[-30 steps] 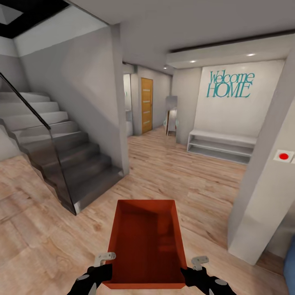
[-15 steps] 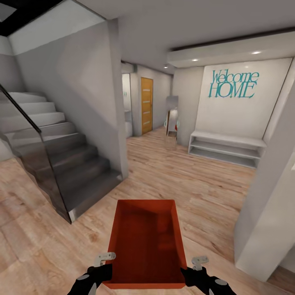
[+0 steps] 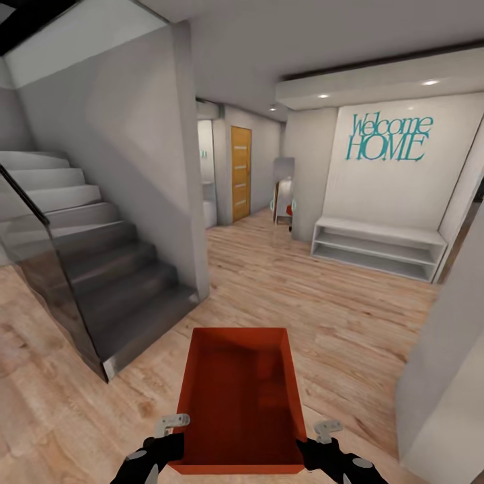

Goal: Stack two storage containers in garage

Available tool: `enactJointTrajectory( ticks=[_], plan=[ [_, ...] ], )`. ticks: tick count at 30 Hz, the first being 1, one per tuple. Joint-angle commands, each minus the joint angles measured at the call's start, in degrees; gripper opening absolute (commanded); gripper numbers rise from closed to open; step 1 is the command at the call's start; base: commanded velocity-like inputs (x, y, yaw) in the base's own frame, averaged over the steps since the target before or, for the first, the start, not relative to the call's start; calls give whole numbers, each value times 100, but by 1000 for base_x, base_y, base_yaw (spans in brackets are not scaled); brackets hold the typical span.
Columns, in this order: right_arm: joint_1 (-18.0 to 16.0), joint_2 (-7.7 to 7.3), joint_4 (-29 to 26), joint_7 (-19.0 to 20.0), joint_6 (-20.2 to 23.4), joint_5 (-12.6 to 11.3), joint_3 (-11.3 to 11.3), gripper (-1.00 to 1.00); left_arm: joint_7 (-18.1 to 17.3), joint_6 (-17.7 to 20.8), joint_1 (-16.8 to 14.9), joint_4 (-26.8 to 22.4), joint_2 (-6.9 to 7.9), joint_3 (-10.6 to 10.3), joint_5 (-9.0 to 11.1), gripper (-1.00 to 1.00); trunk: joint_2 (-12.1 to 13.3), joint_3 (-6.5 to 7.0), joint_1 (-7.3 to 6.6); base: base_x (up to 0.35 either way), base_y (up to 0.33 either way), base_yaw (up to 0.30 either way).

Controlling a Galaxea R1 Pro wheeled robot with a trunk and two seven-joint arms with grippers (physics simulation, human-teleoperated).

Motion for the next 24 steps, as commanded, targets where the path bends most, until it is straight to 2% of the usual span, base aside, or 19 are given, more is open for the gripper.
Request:
enactJointTrajectory(
  ticks=[1, 24],
  plan=[
    [2, 55, 10, 53, -8, 89, 12, -100, 37, 36, -7, -24, -71, 63, -48, -100, -6, -9, 4, 327, 0, 0],
    [2, 55, 10, 18, -12, 87, 12, -100, 41, 37, -7, -22, -71, 63, -48, -100, -6, -9, 4, 327, -1, 0]
  ],
)
